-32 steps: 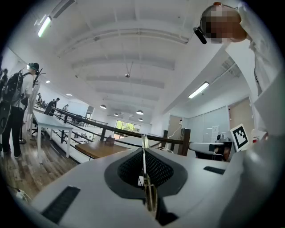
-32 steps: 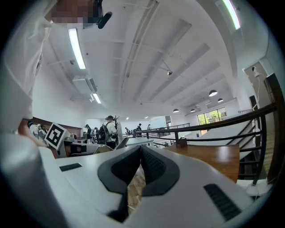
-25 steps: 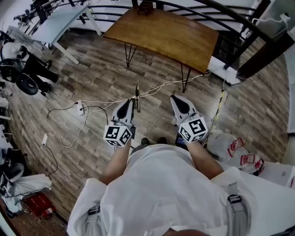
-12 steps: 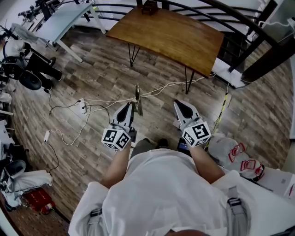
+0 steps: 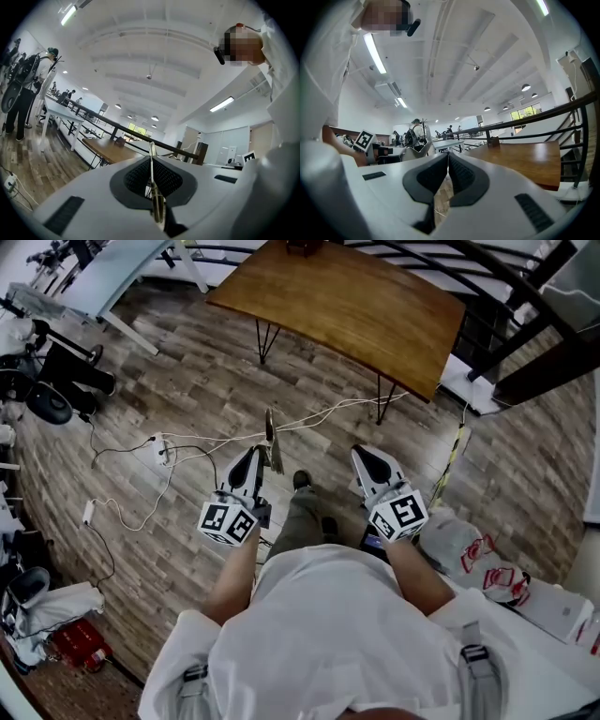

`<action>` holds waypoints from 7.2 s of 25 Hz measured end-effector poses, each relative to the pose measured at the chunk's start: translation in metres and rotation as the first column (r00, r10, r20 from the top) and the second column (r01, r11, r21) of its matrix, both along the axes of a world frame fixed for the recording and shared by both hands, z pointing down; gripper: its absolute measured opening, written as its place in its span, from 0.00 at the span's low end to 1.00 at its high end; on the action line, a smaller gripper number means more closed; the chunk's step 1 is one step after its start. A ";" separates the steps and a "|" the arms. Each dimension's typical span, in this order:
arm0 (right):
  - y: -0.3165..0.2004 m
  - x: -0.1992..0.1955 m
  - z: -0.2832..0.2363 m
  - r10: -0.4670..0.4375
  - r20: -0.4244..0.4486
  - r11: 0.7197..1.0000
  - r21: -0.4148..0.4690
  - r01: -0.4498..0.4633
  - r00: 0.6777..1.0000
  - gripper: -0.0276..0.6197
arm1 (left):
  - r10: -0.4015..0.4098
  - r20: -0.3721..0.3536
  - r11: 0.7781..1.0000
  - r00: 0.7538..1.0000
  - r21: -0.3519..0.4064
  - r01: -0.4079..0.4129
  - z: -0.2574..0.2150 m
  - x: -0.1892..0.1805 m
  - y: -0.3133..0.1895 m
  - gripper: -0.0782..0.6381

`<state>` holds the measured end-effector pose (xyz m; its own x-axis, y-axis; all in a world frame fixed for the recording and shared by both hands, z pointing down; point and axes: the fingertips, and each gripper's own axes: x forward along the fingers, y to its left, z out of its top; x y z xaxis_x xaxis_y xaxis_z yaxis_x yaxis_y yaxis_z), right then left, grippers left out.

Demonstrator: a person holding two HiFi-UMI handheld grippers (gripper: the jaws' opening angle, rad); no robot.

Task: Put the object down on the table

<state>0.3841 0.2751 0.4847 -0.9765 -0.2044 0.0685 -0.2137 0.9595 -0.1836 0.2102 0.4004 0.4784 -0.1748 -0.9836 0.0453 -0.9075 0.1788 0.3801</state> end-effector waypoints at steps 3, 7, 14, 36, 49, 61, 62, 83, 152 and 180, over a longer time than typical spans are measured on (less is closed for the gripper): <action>-0.018 -0.024 0.000 0.006 -0.012 1.000 -0.001 -0.006 1.000 0.08 | -0.006 -0.013 1.000 1.000 0.006 0.006 0.006 -0.028 -0.020 0.14; -0.055 -0.065 -0.003 0.005 -0.032 1.000 0.017 -0.005 0.999 0.08 | -0.012 -0.022 1.000 1.000 0.010 0.012 0.008 -0.076 -0.052 0.14; -0.118 -0.154 -0.015 0.019 -0.045 0.999 0.043 -0.017 0.999 0.08 | 0.029 -0.017 1.000 0.999 0.010 -0.029 0.009 -0.154 -0.103 0.14; -0.318 -0.301 0.003 0.047 -0.025 0.999 -0.016 -0.047 0.999 0.08 | 0.041 -0.044 0.999 0.998 -0.012 -0.041 0.019 -0.298 -0.290 0.14; -0.464 -0.351 -0.010 0.104 0.020 0.994 -0.038 -0.103 0.994 0.08 | 0.109 -0.060 0.993 0.992 -0.027 -0.111 -0.016 -0.362 -0.446 0.14; -0.512 -0.392 -0.008 0.319 -0.025 0.947 -0.030 -0.320 0.947 0.08 | 0.394 -0.208 0.915 0.895 -0.005 -0.403 -0.006 -0.432 -0.557 0.14; -0.513 -0.395 -0.010 0.349 -0.026 0.936 -0.032 -0.350 0.937 0.08 | 0.434 -0.226 0.896 0.872 0.004 -0.444 -0.002 -0.435 -0.567 0.14; -0.510 -0.399 -0.008 0.691 -0.098 0.718 -0.014 -0.696 0.716 0.08 | 0.637 -0.507 0.646 0.580 -0.059 -0.761 0.081 -0.439 -0.653 0.14; -0.529 -0.370 0.023 0.763 -0.117 0.636 -0.042 -0.771 0.636 0.08 | 0.337 -0.662 0.546 0.670 -0.442 -0.711 0.258 -0.445 -0.663 0.15; -0.521 -0.372 0.004 0.764 -0.086 0.641 -0.014 -0.768 0.639 0.08 | 0.585 -0.186 0.739 0.789 -0.279 -0.613 0.091 -0.476 -0.693 0.16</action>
